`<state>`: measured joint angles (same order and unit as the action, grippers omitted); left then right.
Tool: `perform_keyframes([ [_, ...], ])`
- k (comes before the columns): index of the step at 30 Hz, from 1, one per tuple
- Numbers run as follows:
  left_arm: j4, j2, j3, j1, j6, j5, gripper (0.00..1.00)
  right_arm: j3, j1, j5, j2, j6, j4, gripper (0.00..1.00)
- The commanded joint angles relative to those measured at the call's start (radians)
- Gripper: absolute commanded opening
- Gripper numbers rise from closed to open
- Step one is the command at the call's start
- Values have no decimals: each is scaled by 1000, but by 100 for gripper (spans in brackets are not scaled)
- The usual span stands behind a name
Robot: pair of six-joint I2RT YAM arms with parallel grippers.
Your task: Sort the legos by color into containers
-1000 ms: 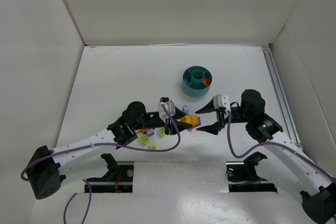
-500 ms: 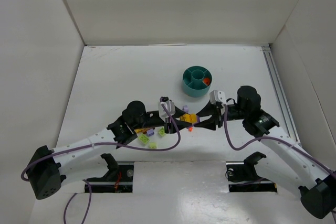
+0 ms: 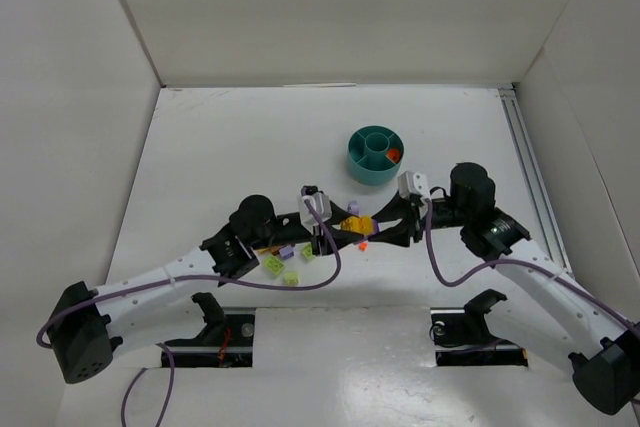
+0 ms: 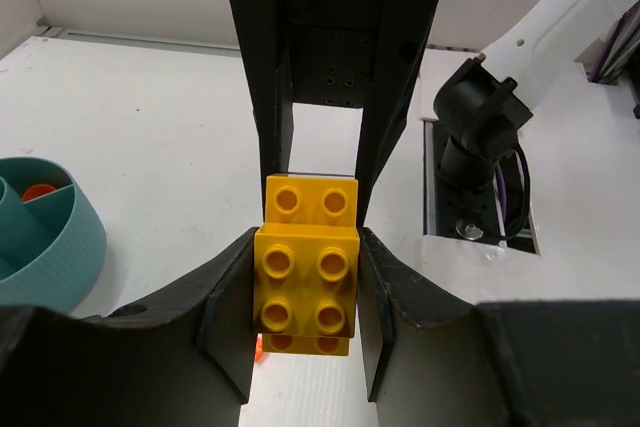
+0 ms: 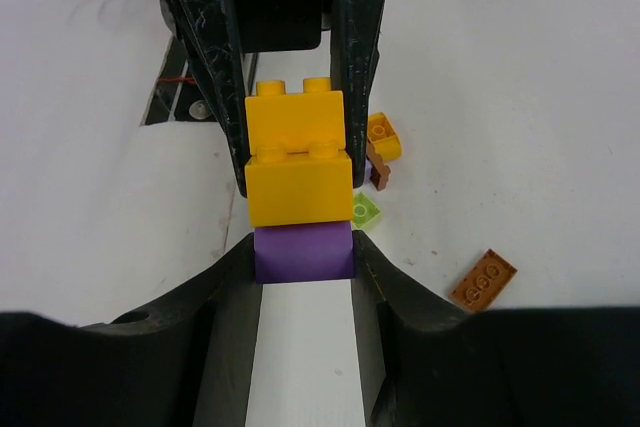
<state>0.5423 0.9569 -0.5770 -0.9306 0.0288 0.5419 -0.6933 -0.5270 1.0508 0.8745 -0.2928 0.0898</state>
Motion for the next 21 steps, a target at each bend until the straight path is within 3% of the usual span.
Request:
perform_keyframes([
  [1, 62, -66, 11, -5, -4, -123, 0, -34, -5, 8, 14, -23, -64, 10],
  [5, 27, -116, 20, -5, -23, -293, 0, -11, 82, -5, 33, -23, -55, 6],
  [11, -15, -167, 20, 39, -52, -394, 0, 2, 192, 44, 64, -65, -55, 4],
  [13, -15, -167, 29, 50, -81, -448, 0, -30, 208, -20, 75, -93, -3, 4],
  [15, -15, -167, 29, 73, -183, -589, 0, -81, 208, -293, 86, -127, 142, 4],
  [18, -113, -98, -24, 113, -362, -764, 0, -130, 199, -652, 95, -56, 169, 4],
  [21, -206, -12, -72, 151, -452, -775, 0, -140, 187, -829, 95, 26, 113, 4],
])
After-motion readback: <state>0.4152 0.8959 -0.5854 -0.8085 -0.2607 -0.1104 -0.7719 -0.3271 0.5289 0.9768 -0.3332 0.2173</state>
